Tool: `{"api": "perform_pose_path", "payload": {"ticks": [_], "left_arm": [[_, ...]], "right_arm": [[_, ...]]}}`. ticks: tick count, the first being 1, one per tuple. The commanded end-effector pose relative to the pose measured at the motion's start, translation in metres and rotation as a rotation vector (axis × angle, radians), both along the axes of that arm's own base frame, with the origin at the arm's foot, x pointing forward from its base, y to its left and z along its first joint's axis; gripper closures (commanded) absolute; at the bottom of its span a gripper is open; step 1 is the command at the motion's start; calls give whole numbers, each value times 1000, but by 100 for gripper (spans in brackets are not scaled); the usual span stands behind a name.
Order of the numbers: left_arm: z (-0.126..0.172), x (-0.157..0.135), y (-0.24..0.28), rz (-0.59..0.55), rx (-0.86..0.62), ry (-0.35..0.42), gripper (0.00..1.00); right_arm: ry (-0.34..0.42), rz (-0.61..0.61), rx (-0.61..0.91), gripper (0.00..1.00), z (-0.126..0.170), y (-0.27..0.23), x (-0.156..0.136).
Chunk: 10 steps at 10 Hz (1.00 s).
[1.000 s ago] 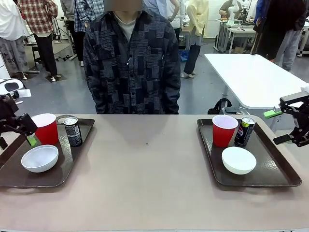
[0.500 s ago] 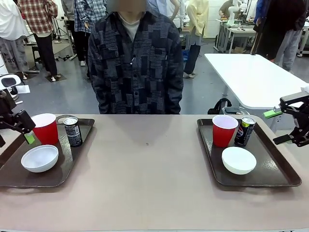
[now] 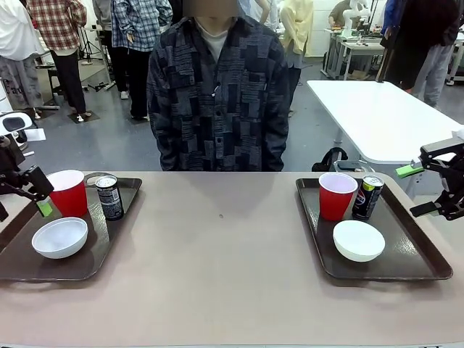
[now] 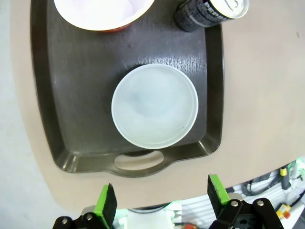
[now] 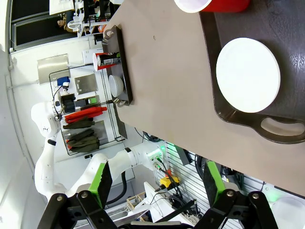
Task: Prepare tableware on both trays.
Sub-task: Pick up a Picnic Bowl from the table and place it on a Handle tray.
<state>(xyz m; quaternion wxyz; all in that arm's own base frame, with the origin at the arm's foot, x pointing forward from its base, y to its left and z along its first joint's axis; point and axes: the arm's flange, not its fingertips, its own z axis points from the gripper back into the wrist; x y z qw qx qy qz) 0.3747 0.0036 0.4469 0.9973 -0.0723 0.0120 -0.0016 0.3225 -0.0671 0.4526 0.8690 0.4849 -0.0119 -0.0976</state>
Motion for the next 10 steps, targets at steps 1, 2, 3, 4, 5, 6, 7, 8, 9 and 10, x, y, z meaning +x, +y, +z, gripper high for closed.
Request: {"api": "perform_pose_path", "payload": {"ticks": [1, 2, 3, 4, 5, 6, 7, 8, 9, 10], "left_arm": [[-1, 2, 0, 3, -1, -8, 0], [-1, 2, 0, 3, -1, -8, 0], [0, 0, 0, 0, 0, 0, 0], [20, -2, 16, -58, -235, 12, 0], [27, -2, 29, -99, -417, 29, 0], [23, -6, 37, -141, -615, 40, 0], [23, -3, 44, -173, -800, 59, 0], [18, -6, 50, -183, -975, 82, 0], [16, -10, 54, -156, -1058, 57, 0], [14, -17, 62, -91, -1119, -23, 0]], "right_arm": [[-7, -11, 9, 0, -1, 1, 2], [-7, -11, 9, 0, -1, 1, 2], [-7, -11, 9, 0, -1, 1, 2], [-7, -11, 9, 0, -1, 1, 2], [-7, -11, 9, 0, -1, 1, 2], [-7, -11, 9, 0, -1, 1, 2], [-7, -11, 9, 0, -1, 1, 2], [-7, -11, 9, 0, -1, 1, 2], [-7, -11, 9, 0, -1, 1, 2], [-7, -11, 9, 0, -1, 1, 2]]}}
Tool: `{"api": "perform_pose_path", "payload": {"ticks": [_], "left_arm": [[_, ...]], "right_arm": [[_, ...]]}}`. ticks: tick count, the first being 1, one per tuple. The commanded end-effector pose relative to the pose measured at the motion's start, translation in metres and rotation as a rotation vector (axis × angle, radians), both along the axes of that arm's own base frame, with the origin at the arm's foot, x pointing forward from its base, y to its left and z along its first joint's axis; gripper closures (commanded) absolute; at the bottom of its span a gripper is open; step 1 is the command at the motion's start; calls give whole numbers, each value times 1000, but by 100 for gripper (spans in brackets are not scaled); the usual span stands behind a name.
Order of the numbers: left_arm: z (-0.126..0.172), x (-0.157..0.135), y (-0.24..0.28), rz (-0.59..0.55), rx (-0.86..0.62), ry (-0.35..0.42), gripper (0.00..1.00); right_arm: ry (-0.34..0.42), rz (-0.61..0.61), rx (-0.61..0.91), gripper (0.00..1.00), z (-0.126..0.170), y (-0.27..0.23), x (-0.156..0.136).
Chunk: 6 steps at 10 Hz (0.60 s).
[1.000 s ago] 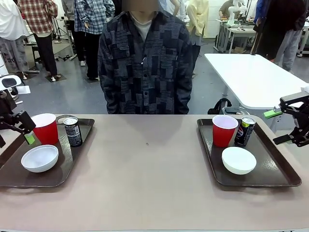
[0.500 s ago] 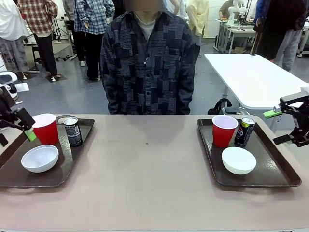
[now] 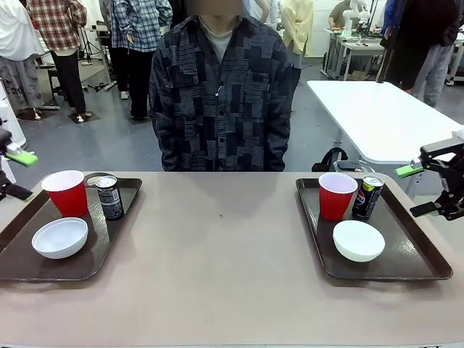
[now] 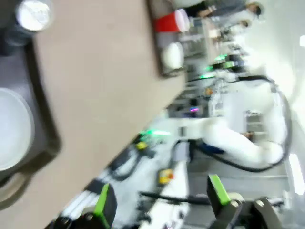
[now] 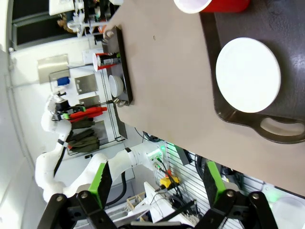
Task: Prepare tableware on both trays.
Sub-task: Pick up a Picnic Bowl from the table and place it on a Handle tray.
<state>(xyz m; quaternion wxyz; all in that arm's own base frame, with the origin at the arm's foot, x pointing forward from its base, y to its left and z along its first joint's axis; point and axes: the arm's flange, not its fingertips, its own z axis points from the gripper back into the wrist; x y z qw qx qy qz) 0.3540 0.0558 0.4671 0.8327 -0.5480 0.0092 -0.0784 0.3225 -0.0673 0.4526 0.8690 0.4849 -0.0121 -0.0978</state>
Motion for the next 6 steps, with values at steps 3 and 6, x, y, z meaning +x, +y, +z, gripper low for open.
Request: {"api": "perform_pose_path", "payload": {"ticks": [3, 6], "left_arm": [[-7, -4, 33, 115, -115, 52, 0], [-2, -4, 22, 64, -9, 61, 0]], "right_arm": [[-7, -11, 9, 0, -1, 1, 2], [-7, -11, 9, 0, -1, 1, 2]]}}
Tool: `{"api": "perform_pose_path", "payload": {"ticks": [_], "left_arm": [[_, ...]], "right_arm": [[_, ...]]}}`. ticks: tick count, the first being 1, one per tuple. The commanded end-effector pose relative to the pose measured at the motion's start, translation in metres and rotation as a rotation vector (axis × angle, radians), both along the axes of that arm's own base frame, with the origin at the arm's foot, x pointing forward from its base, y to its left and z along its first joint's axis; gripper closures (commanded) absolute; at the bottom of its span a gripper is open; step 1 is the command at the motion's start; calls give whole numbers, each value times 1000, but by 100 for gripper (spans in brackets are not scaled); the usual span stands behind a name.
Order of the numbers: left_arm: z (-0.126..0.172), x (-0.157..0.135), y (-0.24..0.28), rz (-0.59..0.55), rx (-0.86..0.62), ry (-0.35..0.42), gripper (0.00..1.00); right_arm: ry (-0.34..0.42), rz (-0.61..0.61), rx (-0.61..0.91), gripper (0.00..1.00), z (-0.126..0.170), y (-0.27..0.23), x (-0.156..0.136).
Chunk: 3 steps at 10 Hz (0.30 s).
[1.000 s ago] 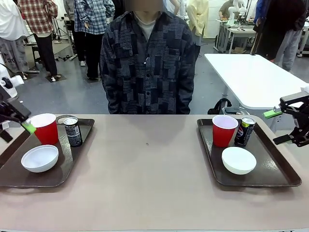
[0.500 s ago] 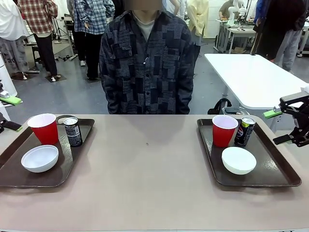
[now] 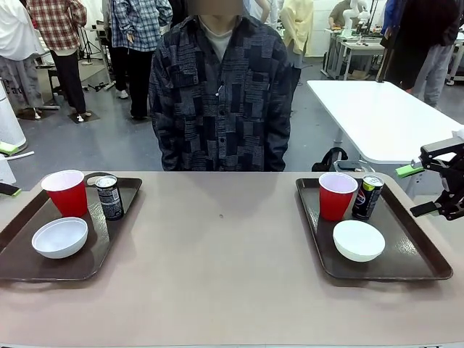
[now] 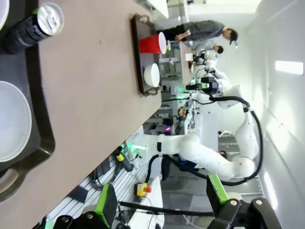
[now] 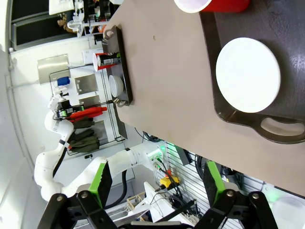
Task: Prepare tableware on both trays.
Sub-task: Pick up a Picnic Bowl from the table and place it on a Handle tray.
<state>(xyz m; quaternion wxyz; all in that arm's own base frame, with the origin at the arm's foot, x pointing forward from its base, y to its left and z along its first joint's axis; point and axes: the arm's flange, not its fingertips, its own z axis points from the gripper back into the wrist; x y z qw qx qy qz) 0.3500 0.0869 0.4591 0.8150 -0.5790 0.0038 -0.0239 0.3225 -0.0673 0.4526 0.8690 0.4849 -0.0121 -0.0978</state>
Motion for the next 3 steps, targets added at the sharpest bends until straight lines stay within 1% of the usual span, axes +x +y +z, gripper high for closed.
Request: {"api": "perform_pose_path", "payload": {"ticks": [1, 3], "left_arm": [[-2, -1, 7, 22, -28, 0, 0], [-2, -1, 7, 22, -28, 0, 0]], "right_arm": [[-7, -11, 9, 0, -1, 2, 2], [-7, -11, 9, 0, -1, 2, 2]]}}
